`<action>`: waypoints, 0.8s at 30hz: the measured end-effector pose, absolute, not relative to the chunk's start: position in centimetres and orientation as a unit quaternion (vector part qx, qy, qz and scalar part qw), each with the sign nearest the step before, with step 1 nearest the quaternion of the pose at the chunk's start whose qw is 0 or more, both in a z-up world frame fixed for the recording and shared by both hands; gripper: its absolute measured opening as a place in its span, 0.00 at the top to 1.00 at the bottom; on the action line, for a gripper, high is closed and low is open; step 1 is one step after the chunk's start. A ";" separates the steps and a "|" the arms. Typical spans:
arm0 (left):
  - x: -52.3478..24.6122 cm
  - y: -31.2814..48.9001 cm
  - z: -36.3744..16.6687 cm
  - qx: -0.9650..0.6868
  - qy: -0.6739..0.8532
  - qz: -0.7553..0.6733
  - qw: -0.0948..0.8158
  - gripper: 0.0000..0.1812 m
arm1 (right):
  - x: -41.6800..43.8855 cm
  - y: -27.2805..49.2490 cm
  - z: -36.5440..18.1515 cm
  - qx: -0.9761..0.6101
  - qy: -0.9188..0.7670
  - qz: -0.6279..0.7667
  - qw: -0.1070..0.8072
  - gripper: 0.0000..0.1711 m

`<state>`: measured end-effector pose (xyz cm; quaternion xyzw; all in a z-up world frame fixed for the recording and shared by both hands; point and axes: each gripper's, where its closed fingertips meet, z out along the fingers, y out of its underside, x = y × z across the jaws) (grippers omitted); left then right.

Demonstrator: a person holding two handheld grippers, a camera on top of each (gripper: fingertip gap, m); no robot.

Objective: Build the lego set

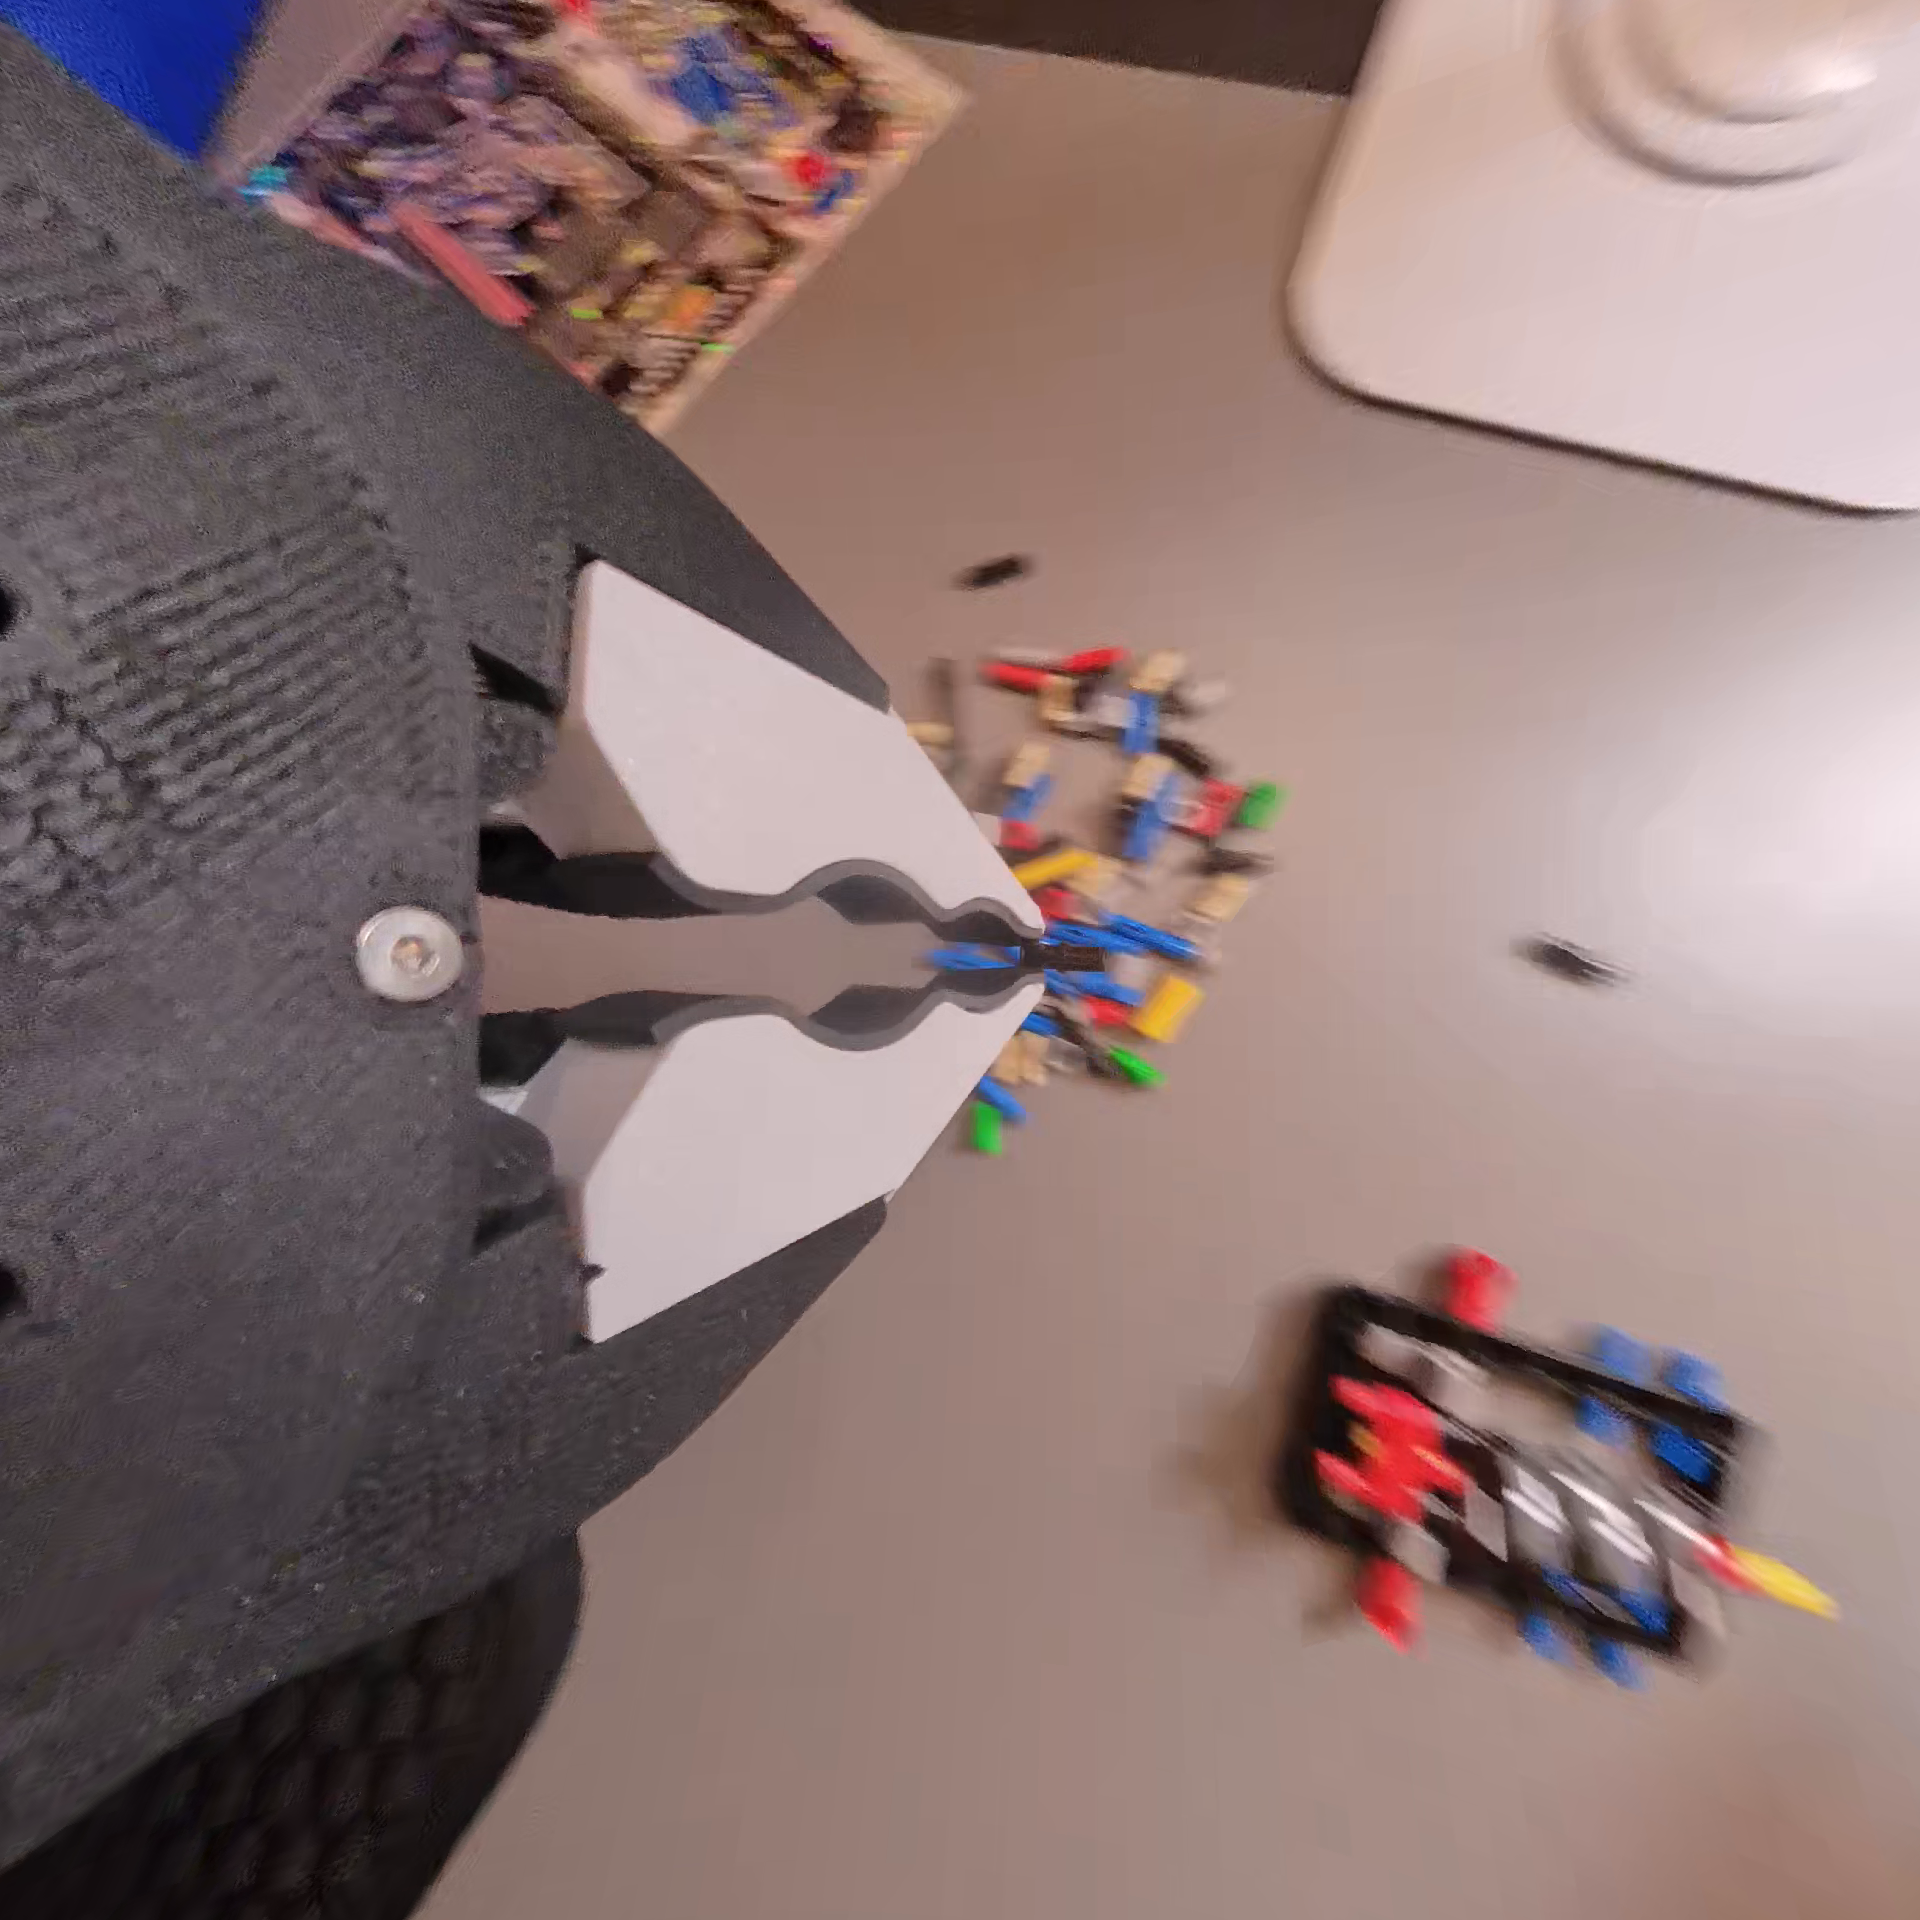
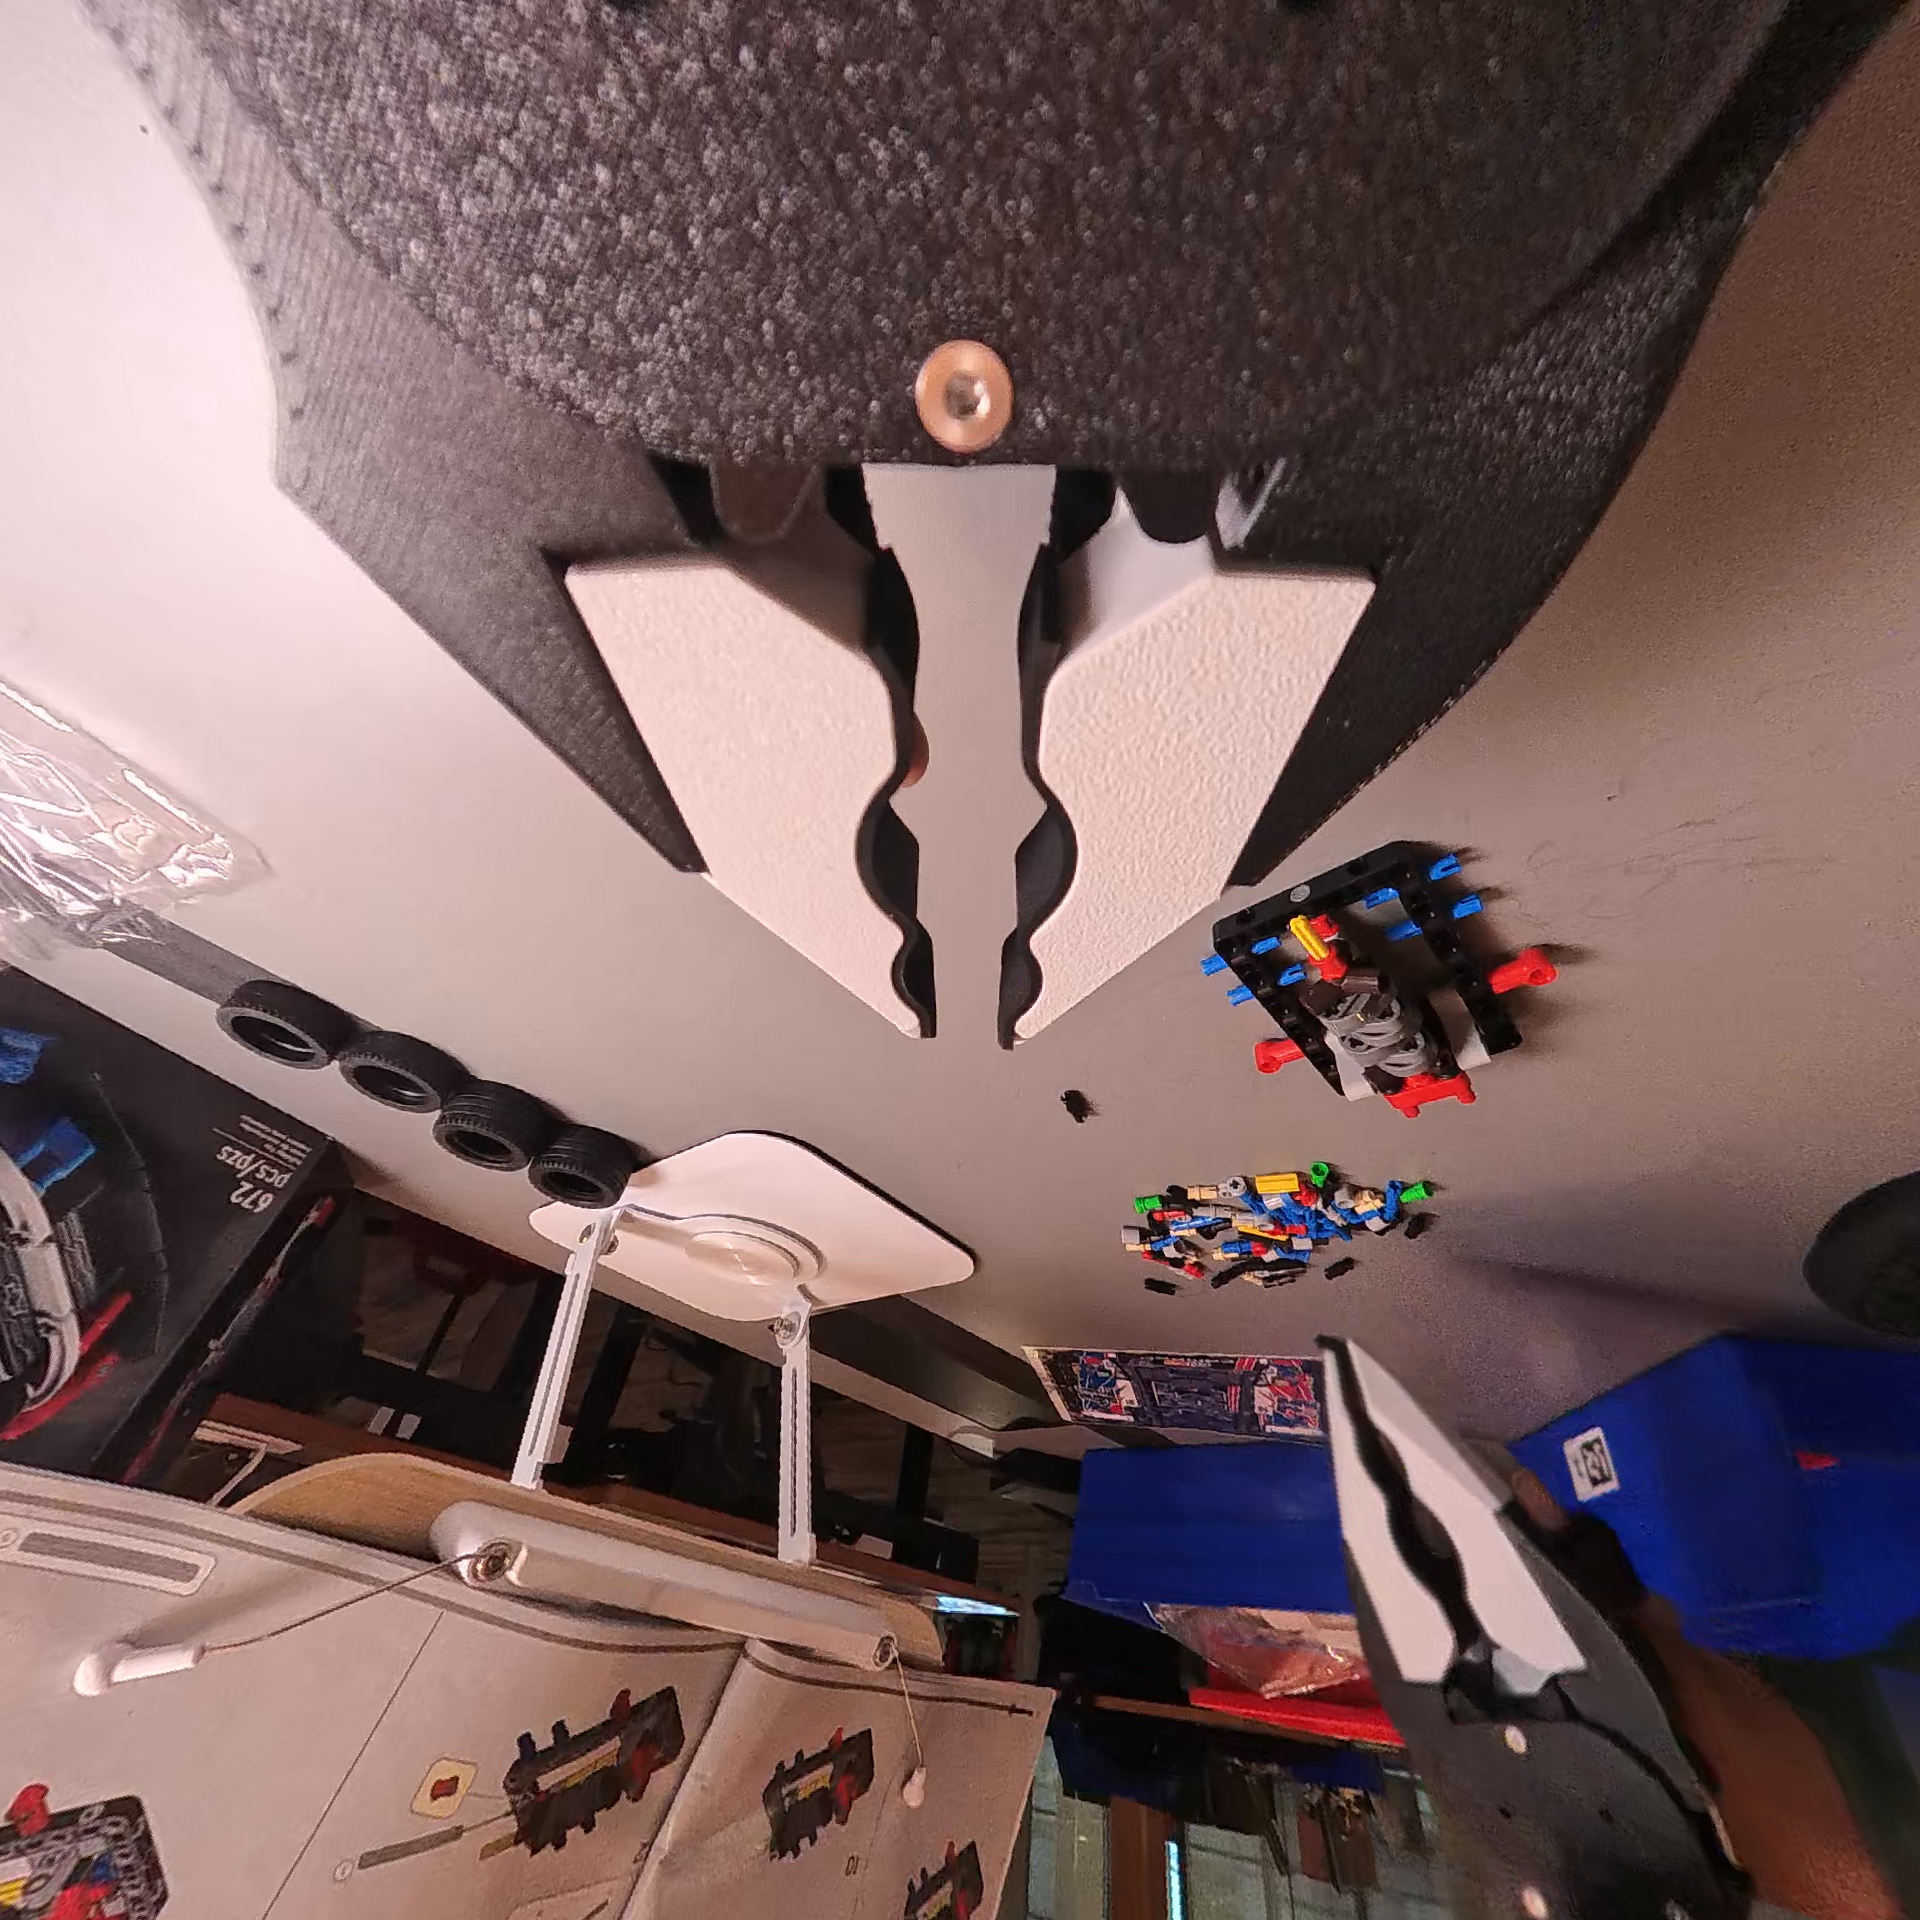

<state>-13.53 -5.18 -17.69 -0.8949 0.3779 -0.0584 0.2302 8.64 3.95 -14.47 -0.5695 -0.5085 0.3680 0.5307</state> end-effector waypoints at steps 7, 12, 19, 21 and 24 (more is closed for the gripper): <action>-4.1 -0.3 -22.5 -0.857 0.470 -0.087 0.196 0.98 | 9.1 4.6 -15.0 -0.575 -0.511 0.347 0.537 0.95; -3.9 0.6 -23.4 -0.856 0.477 -0.079 0.185 0.94 | 9.4 5.0 -14.7 -0.576 -0.506 0.348 0.539 0.95; -5.9 2.4 -21.6 -0.855 0.462 -0.108 0.209 0.89 | 9.3 4.7 -14.7 -0.570 -0.515 0.344 0.540 0.95; -6.0 2.6 -22.2 -0.849 0.476 -0.117 0.199 0.87 | 9.3 4.9 -14.8 -0.572 -0.515 0.342 0.539 0.95; -6.2 3.6 -22.9 -0.850 0.475 -0.112 0.198 0.92 | 9.4 5.1 -14.8 -0.575 -0.512 0.340 0.539 0.95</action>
